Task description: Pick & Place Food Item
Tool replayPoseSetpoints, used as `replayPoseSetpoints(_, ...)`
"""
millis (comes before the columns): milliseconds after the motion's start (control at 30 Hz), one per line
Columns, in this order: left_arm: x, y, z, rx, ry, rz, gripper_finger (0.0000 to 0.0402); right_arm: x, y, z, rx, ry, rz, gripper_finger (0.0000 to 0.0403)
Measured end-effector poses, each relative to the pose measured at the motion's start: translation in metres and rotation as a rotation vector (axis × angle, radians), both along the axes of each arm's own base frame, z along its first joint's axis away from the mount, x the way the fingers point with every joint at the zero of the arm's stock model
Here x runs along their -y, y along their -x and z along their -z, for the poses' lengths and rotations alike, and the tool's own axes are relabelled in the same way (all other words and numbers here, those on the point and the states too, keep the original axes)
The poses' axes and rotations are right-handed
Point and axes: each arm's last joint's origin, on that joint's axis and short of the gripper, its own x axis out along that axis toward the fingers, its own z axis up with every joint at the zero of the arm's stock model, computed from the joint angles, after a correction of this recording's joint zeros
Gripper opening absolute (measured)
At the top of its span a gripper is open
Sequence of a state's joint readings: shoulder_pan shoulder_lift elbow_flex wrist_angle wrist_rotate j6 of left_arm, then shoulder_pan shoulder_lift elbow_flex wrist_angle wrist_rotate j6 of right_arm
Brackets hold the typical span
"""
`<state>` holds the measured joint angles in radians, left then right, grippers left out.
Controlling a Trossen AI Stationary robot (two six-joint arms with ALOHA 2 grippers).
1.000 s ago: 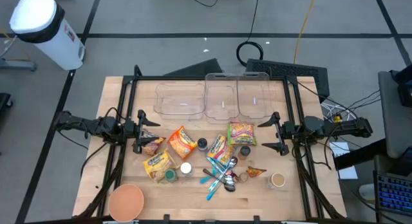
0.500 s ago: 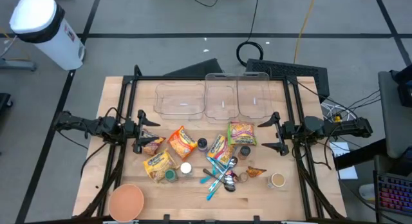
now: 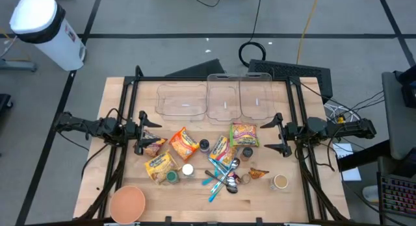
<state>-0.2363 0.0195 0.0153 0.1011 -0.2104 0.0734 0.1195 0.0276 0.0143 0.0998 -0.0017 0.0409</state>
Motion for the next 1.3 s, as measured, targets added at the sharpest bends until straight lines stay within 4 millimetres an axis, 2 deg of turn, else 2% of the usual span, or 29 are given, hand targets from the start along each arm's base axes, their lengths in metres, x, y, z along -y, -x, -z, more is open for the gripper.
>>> replayPoseSetpoints(233, 0.000, 0.000, 0.000, 0.000, 0.000, -0.001, 0.0267, 0.000, 0.001, -0.007, 0.072, -0.034, -0.003, 0.0380)
replayPoseSetpoints(567, 0.000, 0.000, 0.000, 0.000, 0.000, 0.000, 0.0267, 0.001, 0.007, -0.029, 0.258, -0.433, -0.080, 0.0380)
replayPoseSetpoints(700, 0.000, 0.000, 0.000, 0.000, 0.000, -0.001, 0.0267, 0.005, 0.008, -0.033, 0.320, -0.506, 0.030, 0.0380)
replayPoseSetpoints(933, 0.000, 0.000, 0.000, 0.000, 0.000, -0.001, 0.0267, 0.014, 0.010, -0.033, 0.388, -0.586, 0.328, 0.0380)
replayPoseSetpoints(1100, 0.000, 0.000, 0.000, 0.000, 0.000, -0.001, 0.0267, 0.019, 0.011, -0.031, 0.398, -0.571, 0.518, 0.0380)
replayPoseSetpoints(1200, 0.000, 0.000, 0.000, 0.000, 0.000, 0.000, 0.0267, 0.019, 0.010, -0.029, 0.377, -0.578, 0.532, 0.0380)
replayPoseSetpoints(1300, 0.000, 0.000, 0.000, 0.000, 0.000, 0.000, 0.0267, 0.014, 0.006, -0.029, 0.341, -0.544, 0.379, 0.0380)
